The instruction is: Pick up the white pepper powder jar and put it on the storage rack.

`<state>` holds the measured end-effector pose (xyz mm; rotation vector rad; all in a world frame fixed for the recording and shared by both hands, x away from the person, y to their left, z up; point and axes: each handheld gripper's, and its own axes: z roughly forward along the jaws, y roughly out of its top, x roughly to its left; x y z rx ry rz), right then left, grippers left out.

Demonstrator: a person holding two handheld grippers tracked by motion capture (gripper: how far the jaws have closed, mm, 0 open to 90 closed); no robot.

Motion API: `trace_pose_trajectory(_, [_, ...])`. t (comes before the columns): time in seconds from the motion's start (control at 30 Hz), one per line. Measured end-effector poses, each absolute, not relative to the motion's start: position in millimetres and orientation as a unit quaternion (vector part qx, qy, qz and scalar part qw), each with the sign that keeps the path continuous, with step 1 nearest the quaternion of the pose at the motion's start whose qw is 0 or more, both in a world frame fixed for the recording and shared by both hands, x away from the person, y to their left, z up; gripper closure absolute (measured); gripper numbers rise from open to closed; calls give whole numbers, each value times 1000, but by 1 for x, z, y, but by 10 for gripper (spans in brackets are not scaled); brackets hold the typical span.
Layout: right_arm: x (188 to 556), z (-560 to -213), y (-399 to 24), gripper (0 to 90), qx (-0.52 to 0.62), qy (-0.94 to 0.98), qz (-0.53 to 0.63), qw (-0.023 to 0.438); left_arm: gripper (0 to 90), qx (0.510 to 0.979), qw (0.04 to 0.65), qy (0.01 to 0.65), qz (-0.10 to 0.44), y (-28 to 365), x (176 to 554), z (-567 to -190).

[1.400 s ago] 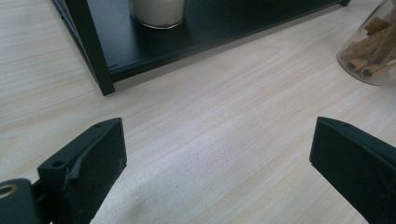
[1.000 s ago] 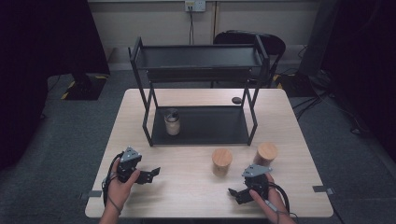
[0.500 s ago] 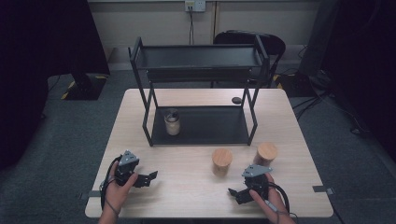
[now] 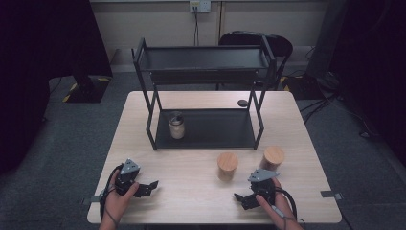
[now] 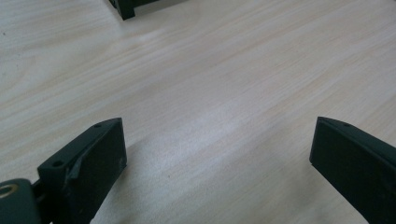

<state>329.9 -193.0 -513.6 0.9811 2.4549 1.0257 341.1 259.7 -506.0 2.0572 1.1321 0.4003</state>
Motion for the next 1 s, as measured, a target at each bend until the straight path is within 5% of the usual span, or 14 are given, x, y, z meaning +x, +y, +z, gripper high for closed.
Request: trace_pose_trajectory(1.0, [331, -514, -193, 0, 339, 857, 358, 152, 1, 824, 347, 411, 178, 255, 337, -512])
